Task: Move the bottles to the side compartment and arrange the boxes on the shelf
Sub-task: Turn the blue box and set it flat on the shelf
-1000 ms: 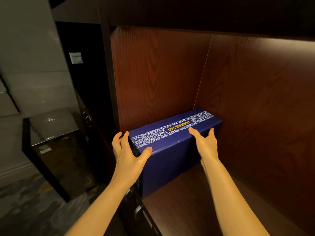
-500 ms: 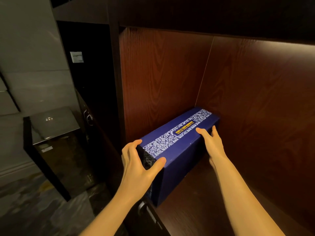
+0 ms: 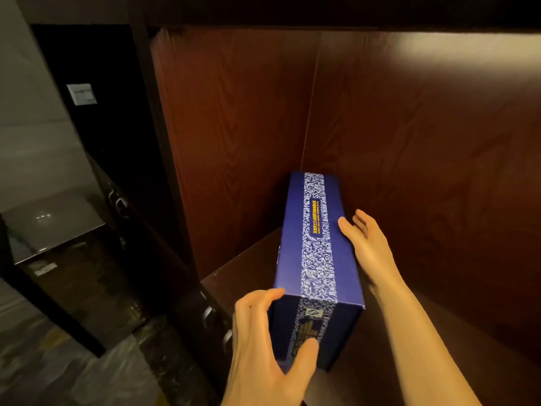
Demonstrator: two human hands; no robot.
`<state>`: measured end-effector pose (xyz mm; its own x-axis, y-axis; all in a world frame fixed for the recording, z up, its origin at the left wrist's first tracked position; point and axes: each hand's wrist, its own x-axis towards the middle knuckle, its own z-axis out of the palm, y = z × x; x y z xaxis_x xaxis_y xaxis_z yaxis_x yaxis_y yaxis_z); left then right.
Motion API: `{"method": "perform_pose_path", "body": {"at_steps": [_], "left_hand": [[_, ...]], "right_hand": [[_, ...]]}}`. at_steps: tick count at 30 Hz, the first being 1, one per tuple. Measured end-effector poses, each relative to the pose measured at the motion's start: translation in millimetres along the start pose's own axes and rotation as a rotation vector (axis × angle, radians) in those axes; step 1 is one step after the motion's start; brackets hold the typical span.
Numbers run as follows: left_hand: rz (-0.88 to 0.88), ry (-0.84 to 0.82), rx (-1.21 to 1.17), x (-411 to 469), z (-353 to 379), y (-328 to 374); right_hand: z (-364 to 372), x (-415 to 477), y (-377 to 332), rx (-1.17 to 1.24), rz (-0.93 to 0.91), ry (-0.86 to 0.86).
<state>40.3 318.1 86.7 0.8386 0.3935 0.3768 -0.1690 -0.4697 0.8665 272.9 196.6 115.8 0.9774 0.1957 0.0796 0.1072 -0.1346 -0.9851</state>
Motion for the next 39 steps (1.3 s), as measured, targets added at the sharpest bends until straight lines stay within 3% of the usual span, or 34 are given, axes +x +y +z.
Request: {"method": "perform_pose_path", "body": {"at_steps": [5, 9, 16, 24, 28, 39], "left_hand": [[-0.101, 0.033, -0.145, 9.1, -1.4, -4.3], [-0.145, 0.081, -0.215, 91.0, 2.0, -24.4], [-0.400, -0.068, -0.175, 253.8, 44.1, -61.0], [-0.506, -0.253, -0.272, 312.9, 61.9, -62.5], [-0.539, -0.306, -0.370, 319.8, 65.3, -67.0], [-0.443, -0.177, -0.338, 303.0, 49.1, -89.4]], "right_hand": [[-32.0, -70.1, 2.5, 0.043, -0.104, -0.011], [-35.6, -115.9, 15.7, 0.076, -0.136, -0.055], [-19.3, -141.0, 29.3, 0.051, -0.099, -0.112], [-17.8, -142.3, 35.5, 0.023, -0.133, -0.069], [-17.3, -143.2, 44.9, 0.006, -0.156, -0.017], [-52.3, -119.7, 76.8, 0.054, -0.038, 0.336]]}}
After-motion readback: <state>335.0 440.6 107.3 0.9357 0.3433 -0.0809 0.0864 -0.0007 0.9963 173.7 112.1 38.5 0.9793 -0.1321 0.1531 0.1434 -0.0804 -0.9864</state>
